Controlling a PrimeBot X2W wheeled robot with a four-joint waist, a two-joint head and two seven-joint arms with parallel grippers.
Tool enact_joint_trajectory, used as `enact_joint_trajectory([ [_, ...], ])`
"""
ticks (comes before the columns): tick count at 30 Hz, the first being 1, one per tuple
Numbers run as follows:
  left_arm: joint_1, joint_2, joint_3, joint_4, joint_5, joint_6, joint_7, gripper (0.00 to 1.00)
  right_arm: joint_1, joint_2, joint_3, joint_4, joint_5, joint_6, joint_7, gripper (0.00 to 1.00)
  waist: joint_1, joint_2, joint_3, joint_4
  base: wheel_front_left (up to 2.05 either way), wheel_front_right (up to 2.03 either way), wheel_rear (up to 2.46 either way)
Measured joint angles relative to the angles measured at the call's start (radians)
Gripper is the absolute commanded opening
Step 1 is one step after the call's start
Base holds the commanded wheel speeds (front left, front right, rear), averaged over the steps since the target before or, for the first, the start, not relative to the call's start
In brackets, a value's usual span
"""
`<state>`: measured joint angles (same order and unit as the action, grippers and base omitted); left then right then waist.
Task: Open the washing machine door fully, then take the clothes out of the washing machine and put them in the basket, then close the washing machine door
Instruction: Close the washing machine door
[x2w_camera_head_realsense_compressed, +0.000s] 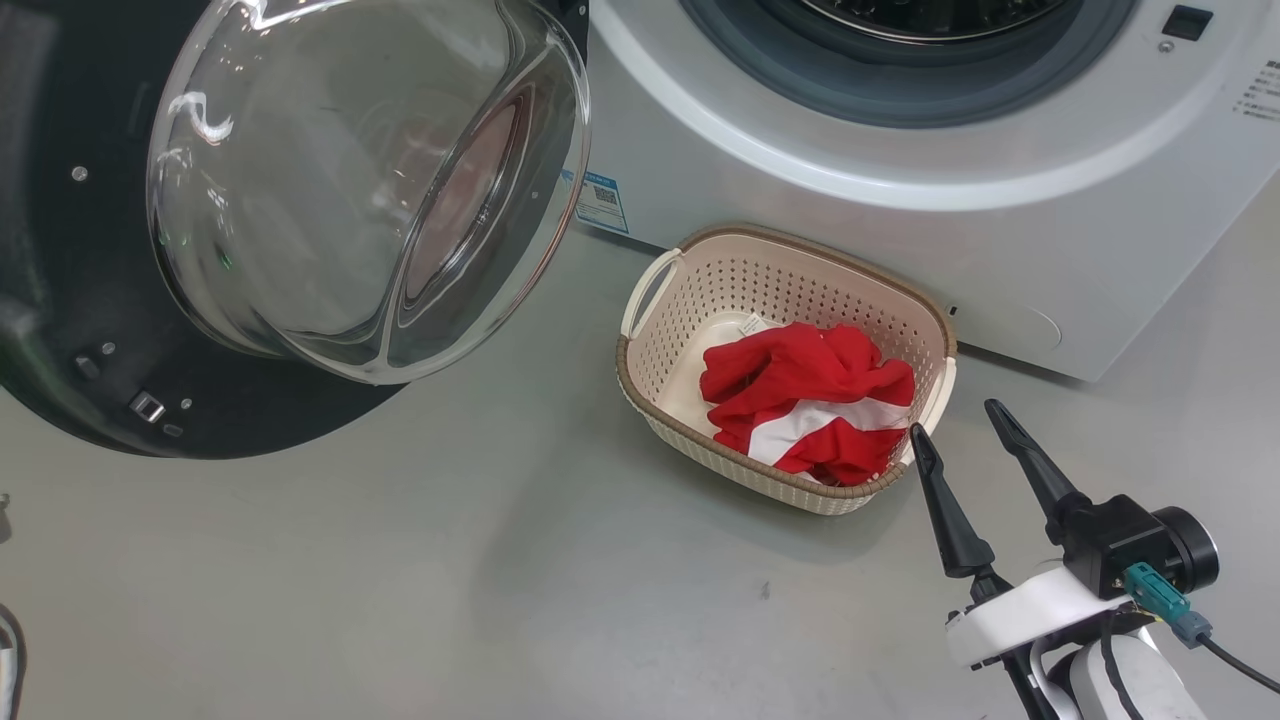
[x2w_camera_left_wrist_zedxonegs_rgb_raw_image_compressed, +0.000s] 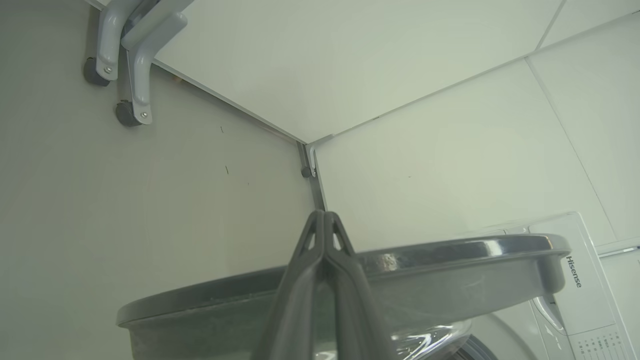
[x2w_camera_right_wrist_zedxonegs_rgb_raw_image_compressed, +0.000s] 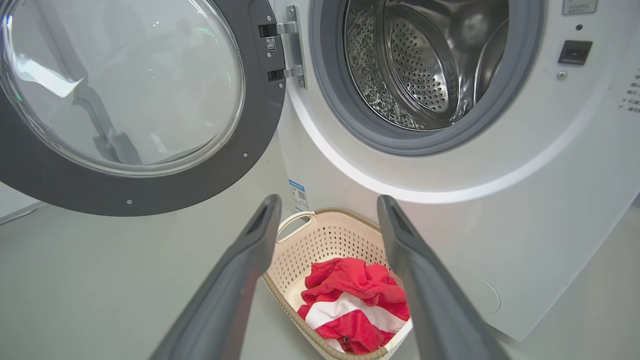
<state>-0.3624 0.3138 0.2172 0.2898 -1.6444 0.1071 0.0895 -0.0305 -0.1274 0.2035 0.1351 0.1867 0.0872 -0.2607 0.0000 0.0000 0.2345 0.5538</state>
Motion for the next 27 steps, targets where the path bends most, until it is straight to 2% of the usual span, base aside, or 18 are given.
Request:
enact_joint_trajectory([
  [14,-0.013,0.013,-0.037,0.085,-0.01,0.001,0.086,0.0,0.001,-0.003,-0.003,-0.011,0.0,0.0,0.005,1.0,0.0,0.0,0.006,0.0,0.0,0.0,0.0],
  [27,-0.028,0.017,-0.031,0.119,-0.072,-0.062,0.167,0.0,0.002,-0.009,-0.004,-0.026,0.005,0.0,0.017,1.0,0.0,0.0,0.014,0.002,0.0,0.0,0.0],
])
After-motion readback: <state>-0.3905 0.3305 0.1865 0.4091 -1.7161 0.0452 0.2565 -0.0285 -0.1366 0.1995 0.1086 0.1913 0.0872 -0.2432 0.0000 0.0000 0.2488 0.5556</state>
